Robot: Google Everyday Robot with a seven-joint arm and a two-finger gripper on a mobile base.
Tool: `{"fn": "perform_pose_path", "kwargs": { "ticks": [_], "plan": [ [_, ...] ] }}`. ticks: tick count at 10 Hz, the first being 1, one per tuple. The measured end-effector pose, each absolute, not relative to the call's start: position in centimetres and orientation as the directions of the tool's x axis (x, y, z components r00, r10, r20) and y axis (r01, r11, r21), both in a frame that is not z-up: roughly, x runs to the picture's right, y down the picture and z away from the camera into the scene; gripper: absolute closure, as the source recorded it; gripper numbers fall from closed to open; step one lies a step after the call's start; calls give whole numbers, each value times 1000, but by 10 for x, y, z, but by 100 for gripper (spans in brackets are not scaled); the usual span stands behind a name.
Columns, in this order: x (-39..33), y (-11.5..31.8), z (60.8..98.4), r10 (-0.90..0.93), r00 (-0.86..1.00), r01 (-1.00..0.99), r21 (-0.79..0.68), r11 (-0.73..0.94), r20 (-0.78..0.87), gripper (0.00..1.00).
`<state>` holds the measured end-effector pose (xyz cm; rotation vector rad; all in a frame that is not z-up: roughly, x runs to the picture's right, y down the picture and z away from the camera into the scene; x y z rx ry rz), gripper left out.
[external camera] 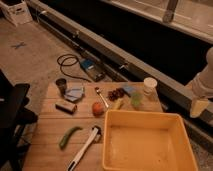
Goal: Place apple in plastic cup
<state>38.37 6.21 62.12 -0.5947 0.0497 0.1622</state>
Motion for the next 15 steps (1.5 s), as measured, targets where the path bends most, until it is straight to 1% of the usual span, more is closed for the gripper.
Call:
{"fn": "perform_pose_path", "kwargs": {
  "ticks": [15],
  "plan": [
    [384,62,621,139,986,-168,-553,816,-94,20]
  ]
}}
